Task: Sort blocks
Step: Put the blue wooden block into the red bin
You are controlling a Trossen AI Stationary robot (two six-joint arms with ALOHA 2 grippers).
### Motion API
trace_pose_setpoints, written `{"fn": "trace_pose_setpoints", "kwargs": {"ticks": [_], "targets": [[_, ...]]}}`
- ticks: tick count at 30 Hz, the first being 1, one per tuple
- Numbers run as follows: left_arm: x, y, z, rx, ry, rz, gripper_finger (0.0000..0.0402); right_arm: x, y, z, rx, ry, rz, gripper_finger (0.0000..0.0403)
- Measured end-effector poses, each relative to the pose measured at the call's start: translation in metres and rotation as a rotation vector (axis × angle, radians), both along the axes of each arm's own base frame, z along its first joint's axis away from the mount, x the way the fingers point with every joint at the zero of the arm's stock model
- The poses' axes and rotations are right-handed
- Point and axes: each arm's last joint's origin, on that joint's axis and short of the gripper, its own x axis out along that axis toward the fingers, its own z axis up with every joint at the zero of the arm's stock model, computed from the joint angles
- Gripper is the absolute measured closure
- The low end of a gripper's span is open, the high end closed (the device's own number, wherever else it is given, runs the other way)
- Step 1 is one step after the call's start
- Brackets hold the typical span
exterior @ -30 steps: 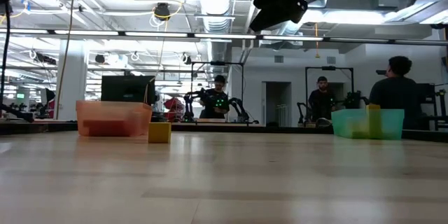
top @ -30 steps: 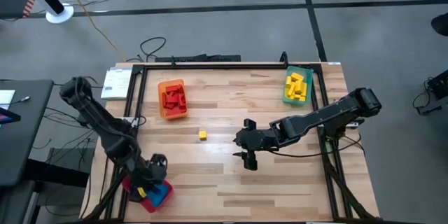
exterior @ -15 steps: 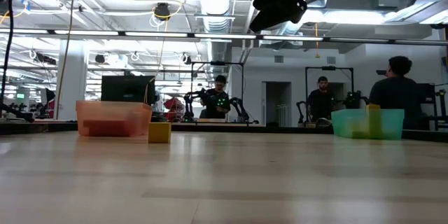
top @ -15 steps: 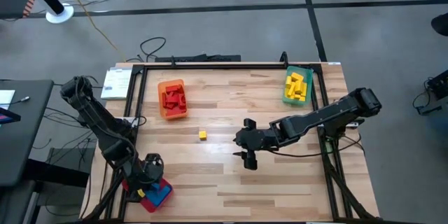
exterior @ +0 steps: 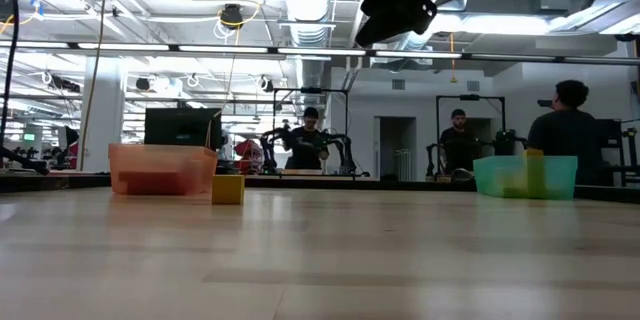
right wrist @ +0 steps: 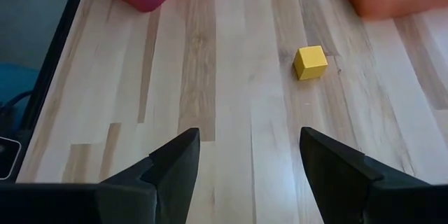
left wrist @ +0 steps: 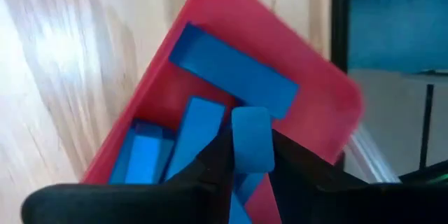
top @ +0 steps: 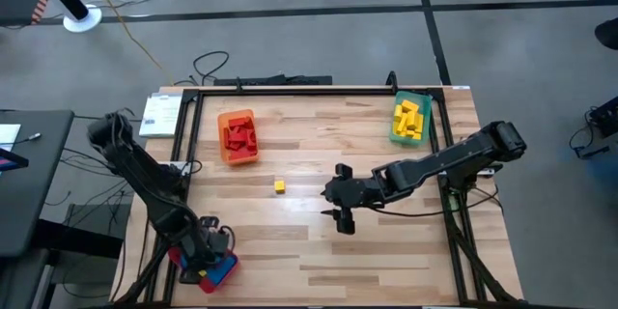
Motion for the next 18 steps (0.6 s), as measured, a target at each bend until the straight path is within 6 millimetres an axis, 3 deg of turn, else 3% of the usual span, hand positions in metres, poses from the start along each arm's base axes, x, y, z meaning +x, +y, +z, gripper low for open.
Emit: {"fn": "trace_pose_setpoints", "kwargs": {"ticks": [8,18], "targets": [[0.0043,-0.0030,-0.0112,0.046,0.030,0.016,0.0309,-0.0017,-0.0008,-0.0106,-0.002,-0.002,0.002,0.0143],[0.0052,-0.0025,-0.0113,0.056,0.015,0.019,0.0174,0.0053,-0.0003,-0.0093,-0.032,-0.071,0.013,0.0143]]}}
